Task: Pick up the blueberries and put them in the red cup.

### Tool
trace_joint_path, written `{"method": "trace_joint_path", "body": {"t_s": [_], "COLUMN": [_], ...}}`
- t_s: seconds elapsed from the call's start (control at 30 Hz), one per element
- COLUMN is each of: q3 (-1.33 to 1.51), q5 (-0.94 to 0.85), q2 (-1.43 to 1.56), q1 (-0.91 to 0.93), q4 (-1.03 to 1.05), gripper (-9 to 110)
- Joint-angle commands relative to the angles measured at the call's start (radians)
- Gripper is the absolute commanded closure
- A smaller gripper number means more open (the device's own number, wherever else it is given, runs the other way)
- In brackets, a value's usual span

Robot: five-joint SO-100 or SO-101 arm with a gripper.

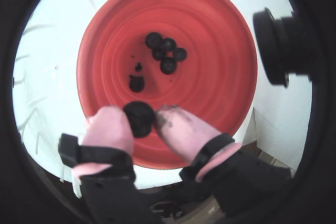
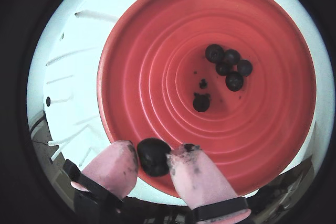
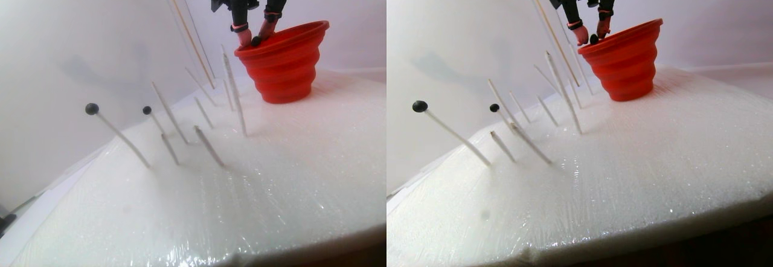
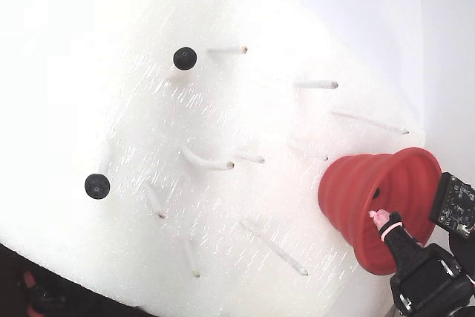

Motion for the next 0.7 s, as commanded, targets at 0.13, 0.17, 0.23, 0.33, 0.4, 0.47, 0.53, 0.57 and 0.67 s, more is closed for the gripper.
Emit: {"method": "trace_joint_path", "body": {"t_s": [0.13, 0.17, 0.23, 0.33, 0.4, 0.47, 0.53, 0.57, 0.67], "q3": [-0.075, -0.074, -0.069, -0.067, -0.071, -0.071, -0.063, -0.058, -0.043], "q5": [-0.031, -0.031, -0.031, -0.037, -0.043, -0.049, -0.058, -0.061, -0.071], "q2": [0.041, 0.043, 0.051, 0.064, 0.075, 0.080, 0.091, 0.098, 0.115], "q1": [-0.023, -0.023, -0.026, -0.038, -0.048, -0.057, -0.069, -0.077, -0.100], "q4": [-0.020, -0.020, -0.020, -0.020, -0.020, -0.020, -0.020, -0.020, -0.017], "gripper": [86, 85, 85, 85, 86, 86, 86, 86, 86]}}
